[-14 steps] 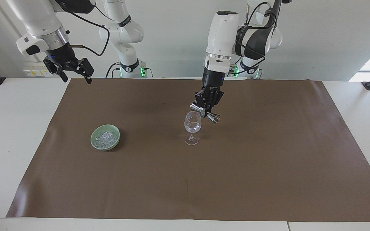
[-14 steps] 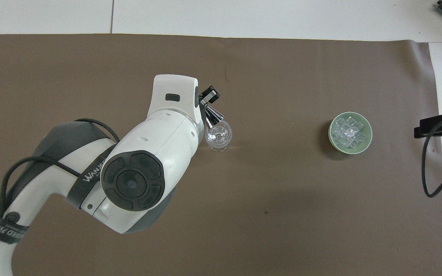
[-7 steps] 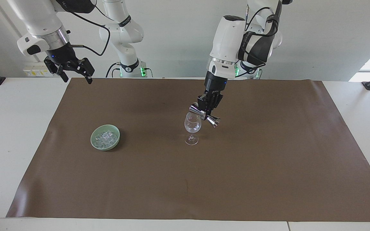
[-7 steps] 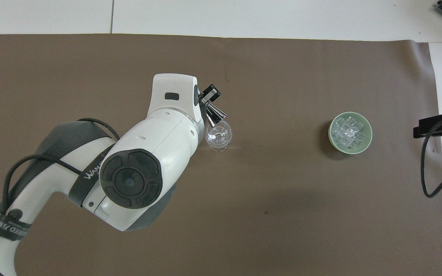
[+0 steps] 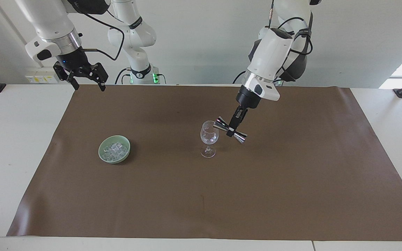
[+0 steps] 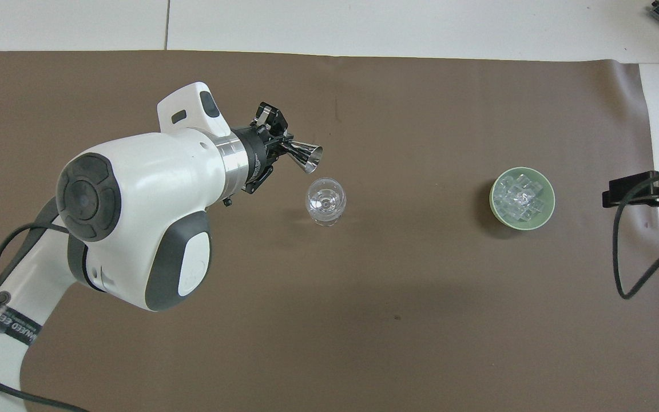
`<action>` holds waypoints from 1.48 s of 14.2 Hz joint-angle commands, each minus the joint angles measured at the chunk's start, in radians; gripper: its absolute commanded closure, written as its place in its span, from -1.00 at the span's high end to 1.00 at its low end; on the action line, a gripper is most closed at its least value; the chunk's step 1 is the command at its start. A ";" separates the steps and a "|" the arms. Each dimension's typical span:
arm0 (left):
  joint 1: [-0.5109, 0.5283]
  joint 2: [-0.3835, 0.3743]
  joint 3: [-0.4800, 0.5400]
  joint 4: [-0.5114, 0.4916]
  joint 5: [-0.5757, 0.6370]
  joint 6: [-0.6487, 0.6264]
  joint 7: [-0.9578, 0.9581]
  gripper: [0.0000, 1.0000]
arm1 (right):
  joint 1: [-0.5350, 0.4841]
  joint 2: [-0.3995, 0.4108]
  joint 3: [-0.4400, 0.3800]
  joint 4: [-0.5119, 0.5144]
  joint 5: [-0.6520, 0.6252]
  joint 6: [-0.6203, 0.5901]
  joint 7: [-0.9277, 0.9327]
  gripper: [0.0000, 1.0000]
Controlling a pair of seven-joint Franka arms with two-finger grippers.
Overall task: Pour wine and add ice with both arms
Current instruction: 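Raise the jigger upright while the right gripper reaches the ice bowl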
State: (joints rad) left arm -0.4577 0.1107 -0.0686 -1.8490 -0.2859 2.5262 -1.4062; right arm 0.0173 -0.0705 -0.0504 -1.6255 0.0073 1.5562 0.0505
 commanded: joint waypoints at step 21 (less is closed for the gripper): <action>0.381 0.026 -0.007 -0.072 -0.956 -0.156 0.035 -1.00 | -0.022 0.110 0.043 -0.491 0.005 0.694 -0.607 1.00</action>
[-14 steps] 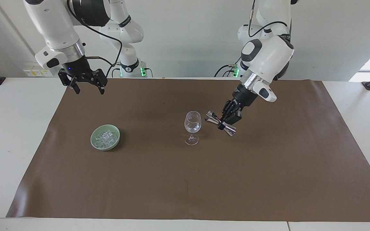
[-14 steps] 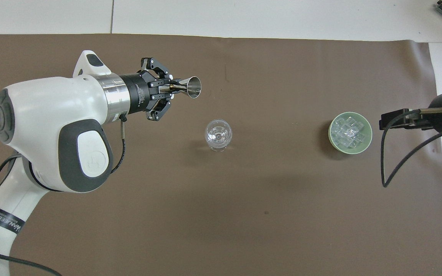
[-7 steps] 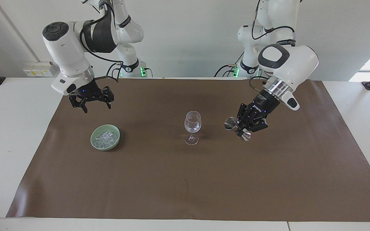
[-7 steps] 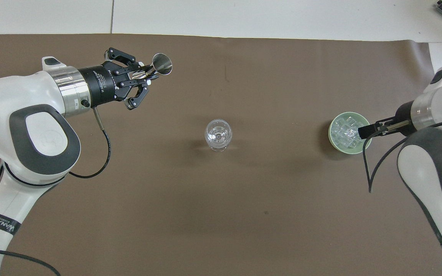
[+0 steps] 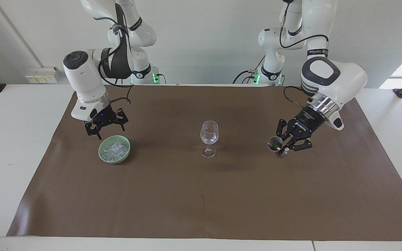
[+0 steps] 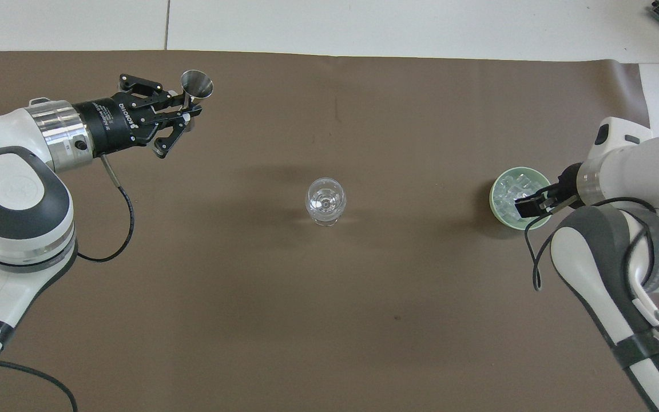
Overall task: Pour wine and add ice with both arms
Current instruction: 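Lower the jigger with the left gripper while the right gripper grips ice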
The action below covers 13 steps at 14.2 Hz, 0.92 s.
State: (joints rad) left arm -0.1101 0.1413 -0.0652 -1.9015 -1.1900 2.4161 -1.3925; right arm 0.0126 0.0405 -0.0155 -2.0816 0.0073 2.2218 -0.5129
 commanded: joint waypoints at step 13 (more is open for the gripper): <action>0.314 0.108 -0.010 -0.119 -0.206 -0.484 0.525 -1.00 | -0.031 0.095 0.000 -0.094 0.005 0.206 -0.107 0.41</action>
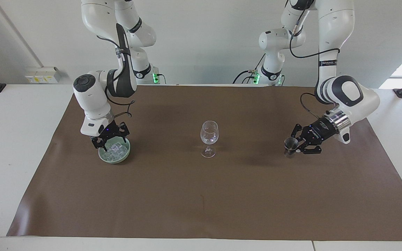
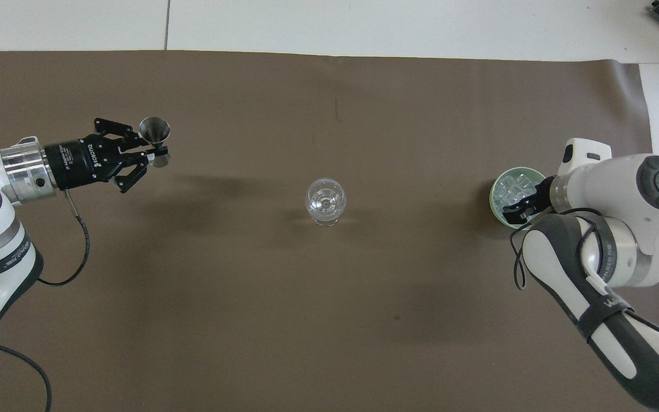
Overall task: Pour wine and add ice with both arms
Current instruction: 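Lower the jigger with the left gripper while the right gripper grips ice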
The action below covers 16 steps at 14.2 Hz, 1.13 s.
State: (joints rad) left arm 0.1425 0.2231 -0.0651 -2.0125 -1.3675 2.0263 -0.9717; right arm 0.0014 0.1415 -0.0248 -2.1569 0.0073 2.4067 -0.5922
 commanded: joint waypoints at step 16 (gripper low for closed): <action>0.295 0.255 -0.004 0.004 0.028 -0.412 0.413 -1.00 | -0.027 0.001 0.008 -0.005 0.005 0.008 0.009 -1.00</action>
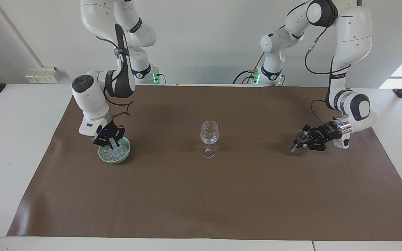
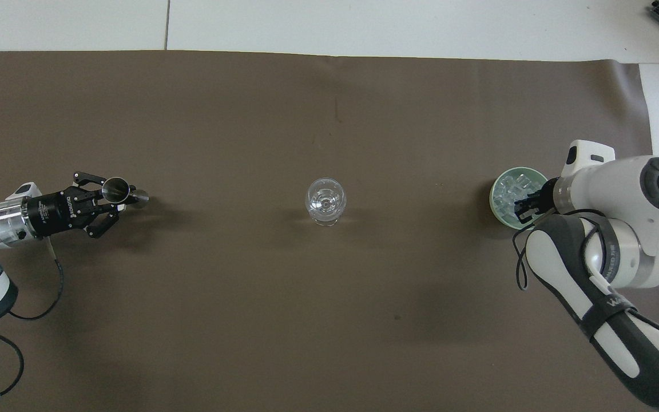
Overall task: Pour wine and add ice with both arms
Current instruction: 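Lower the jigger with the left gripper while the right gripper grips ice, then carry ice with the right gripper while the left gripper releases the jigger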
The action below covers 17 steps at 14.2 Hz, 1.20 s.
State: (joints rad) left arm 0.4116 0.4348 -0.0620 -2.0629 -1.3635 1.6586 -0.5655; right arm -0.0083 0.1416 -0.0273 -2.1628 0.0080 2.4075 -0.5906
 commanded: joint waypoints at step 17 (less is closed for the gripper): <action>0.035 0.111 -0.005 0.092 0.043 -0.049 0.050 -1.00 | 0.002 -0.062 0.128 0.255 0.006 -0.386 0.472 -1.00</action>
State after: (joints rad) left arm 0.4404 0.5280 -0.0654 -1.9916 -1.3369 1.6329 -0.5256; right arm -0.0018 0.0801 0.0806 -1.9155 0.0092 2.0414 -0.1622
